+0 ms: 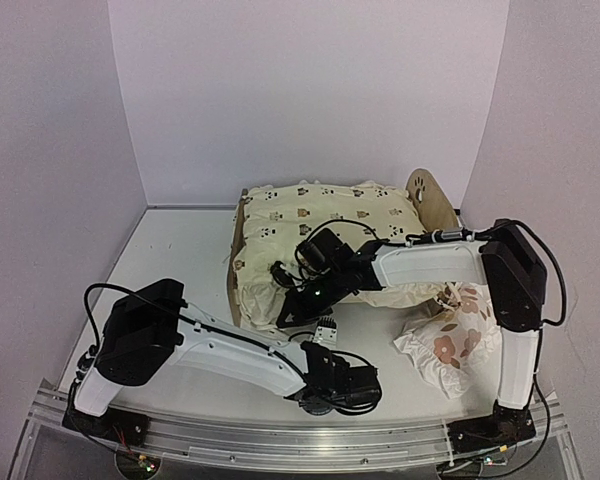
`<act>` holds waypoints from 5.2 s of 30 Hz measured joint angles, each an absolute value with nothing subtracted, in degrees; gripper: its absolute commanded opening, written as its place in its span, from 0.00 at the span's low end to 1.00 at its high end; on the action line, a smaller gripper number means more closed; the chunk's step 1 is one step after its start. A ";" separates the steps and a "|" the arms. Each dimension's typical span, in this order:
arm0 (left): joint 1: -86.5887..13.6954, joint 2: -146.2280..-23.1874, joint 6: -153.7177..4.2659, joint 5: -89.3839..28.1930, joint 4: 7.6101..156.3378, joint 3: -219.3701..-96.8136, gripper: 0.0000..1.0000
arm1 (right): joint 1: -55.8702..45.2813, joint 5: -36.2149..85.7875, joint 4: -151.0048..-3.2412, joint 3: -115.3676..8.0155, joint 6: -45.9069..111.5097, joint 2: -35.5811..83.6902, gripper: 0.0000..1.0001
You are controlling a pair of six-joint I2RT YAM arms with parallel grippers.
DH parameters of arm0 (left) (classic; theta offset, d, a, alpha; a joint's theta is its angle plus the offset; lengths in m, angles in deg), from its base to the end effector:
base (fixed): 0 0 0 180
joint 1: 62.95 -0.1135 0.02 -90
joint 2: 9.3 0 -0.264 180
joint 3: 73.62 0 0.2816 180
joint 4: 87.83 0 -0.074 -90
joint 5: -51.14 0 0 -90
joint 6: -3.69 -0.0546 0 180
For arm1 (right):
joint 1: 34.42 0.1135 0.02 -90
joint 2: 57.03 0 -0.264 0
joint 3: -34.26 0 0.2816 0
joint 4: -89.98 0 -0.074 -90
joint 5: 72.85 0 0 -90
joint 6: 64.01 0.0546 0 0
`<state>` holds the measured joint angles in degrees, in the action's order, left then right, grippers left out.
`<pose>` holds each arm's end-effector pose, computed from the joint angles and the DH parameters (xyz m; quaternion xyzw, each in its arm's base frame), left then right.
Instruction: Set up the pet bed
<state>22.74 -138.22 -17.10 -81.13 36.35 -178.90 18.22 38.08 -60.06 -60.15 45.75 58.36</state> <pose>0.0715 -0.4607 0.0935 0.1003 0.9239 -0.0056 0.3691 0.2727 0.3893 0.1541 -0.3205 0.8717 0.3323 0.1642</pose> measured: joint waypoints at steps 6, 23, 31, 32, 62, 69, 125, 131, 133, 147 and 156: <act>22.47 -139.62 -16.94 -81.62 35.95 -180.68 0.69 | 18.22 39.01 -60.00 -60.54 46.12 58.37 0.00; 21.63 -143.47 -11.97 -88.40 34.21 -181.38 0.61 | 18.20 41.19 -60.07 -61.31 46.89 59.29 0.00; 21.62 -144.52 -9.31 -90.96 33.23 -181.49 0.43 | 18.20 41.53 -60.33 -61.75 47.05 59.67 0.00; 21.60 -144.61 -9.06 -91.16 33.18 -181.49 0.40 | 18.20 41.59 -60.34 -61.84 47.06 59.77 0.00; 24.74 -129.55 5.36 -90.95 27.21 -159.43 0.00 | 18.22 42.25 -60.89 -61.96 47.67 60.20 0.00; 27.62 -122.88 8.55 -91.07 24.98 -156.56 0.00 | 18.22 42.25 -60.86 -61.96 48.50 60.20 0.00; 13.35 -95.23 -23.49 -61.59 44.55 -132.90 0.00 | 27.99 27.26 -60.03 -49.59 48.15 57.60 0.27; 13.35 -95.21 -24.55 -62.74 45.93 -132.90 0.00 | 27.94 18.45 -60.42 -52.54 46.36 57.60 0.26; 13.35 -95.21 -25.00 -63.01 46.42 -132.90 0.00 | 27.86 16.70 -61.57 -53.33 45.65 57.62 0.26; 13.35 -94.86 -26.30 -63.09 47.61 -132.61 0.00 | 26.67 14.93 -77.61 -55.38 41.72 63.65 0.26; 13.35 -94.42 -26.32 -63.11 47.69 -132.31 0.00 | 26.64 11.79 -89.22 -51.65 39.75 65.05 0.24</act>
<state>13.35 -94.42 -26.32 -63.11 47.69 -132.31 26.64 11.79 -89.22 -51.65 39.75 65.05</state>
